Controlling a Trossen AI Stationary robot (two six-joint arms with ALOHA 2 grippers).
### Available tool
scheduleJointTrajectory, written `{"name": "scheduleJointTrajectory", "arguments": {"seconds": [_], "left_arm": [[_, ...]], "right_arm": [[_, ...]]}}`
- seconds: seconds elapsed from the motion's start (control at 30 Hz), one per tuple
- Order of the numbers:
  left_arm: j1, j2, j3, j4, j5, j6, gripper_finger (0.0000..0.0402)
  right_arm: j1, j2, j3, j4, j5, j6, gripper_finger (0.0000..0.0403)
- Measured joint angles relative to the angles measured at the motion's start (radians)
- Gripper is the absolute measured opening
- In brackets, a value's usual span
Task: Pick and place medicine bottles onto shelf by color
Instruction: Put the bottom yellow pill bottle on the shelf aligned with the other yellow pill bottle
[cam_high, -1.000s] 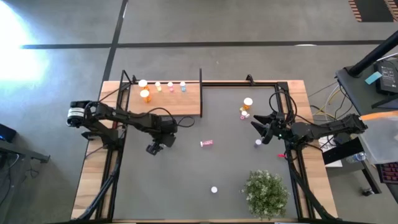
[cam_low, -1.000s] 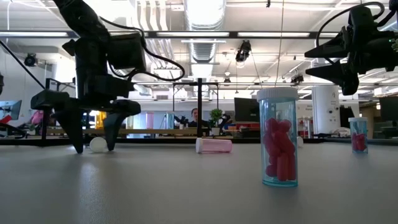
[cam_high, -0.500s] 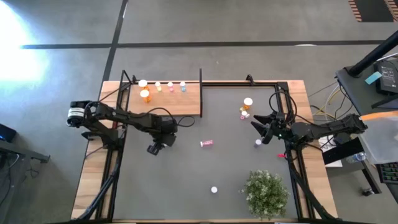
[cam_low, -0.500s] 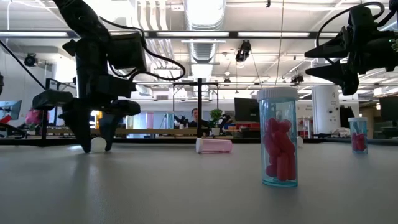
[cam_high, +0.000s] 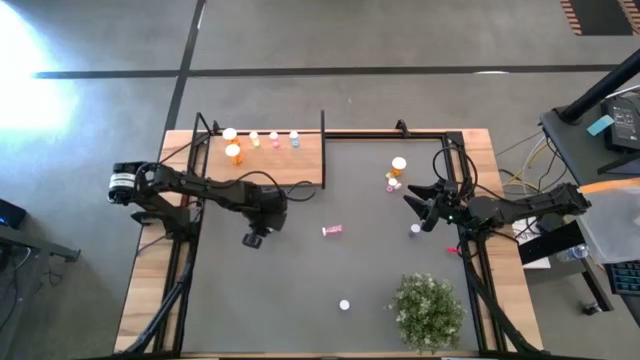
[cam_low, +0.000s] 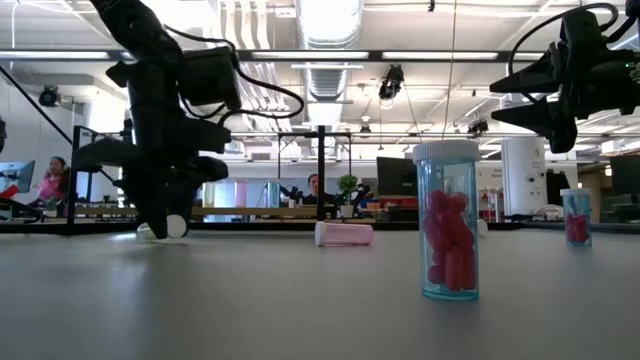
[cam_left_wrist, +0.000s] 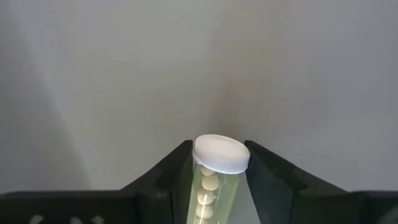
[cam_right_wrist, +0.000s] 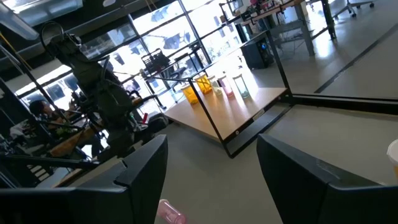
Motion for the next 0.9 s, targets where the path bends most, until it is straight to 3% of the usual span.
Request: {"name": "scheduleJointTrajectory", "arguments": {"seconds": [0.2,0.5,0.9], "left_arm": [[0.005,0.000,0.016,0.001,-0.027,-0.137,0.0116],[0.006,0.000,0.040,0.048,-0.037,-0.151,0.0116],[0.020,-0.013,0.097,0.154,-0.294,-0.399,0.0115]], "right_arm": [[0.000,0.000,0.000,0.000,0.000,0.000,0.0237],[0.000,0.000,0.000,0.000,0.000,0.000,0.0237],[0.000,0.000,0.000,0.000,0.000,0.000,0.0237]]}}
